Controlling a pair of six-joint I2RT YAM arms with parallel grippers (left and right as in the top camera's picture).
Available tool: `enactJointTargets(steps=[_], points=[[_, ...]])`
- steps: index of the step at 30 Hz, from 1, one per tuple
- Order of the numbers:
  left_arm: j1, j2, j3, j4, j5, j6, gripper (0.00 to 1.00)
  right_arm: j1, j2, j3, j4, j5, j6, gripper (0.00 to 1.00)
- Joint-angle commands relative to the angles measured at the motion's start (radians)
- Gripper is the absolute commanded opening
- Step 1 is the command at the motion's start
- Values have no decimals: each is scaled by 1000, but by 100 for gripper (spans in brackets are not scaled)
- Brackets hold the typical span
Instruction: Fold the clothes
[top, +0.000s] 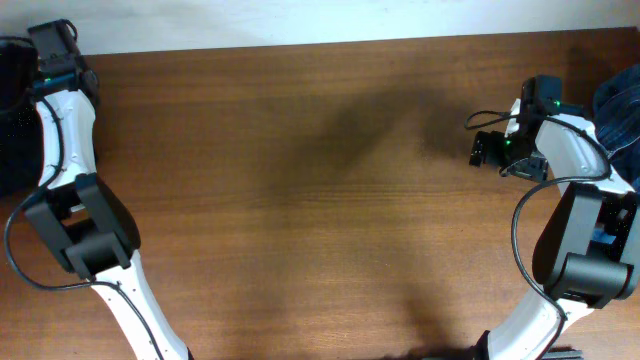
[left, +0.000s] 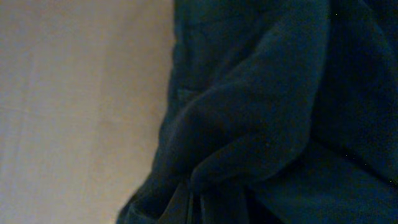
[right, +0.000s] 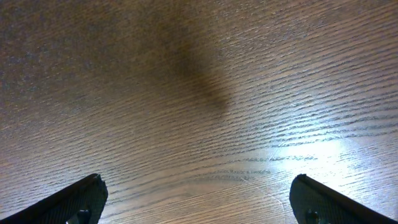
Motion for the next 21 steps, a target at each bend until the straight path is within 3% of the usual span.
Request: enactJointTargets(steps=[1,8,14,21], points=[[27,11,23,34,12,40,0,-4,-19,14,0,-6,6,99],[74,11,23,133,51,39,0,-4,-19,14,0,-6,6,99],[133,11,22,135,182,35,0,-4,-19,14,0,-6,6,99],[220,11,22,140,233,24,0,-3,-19,14,0,-6,6,99]])
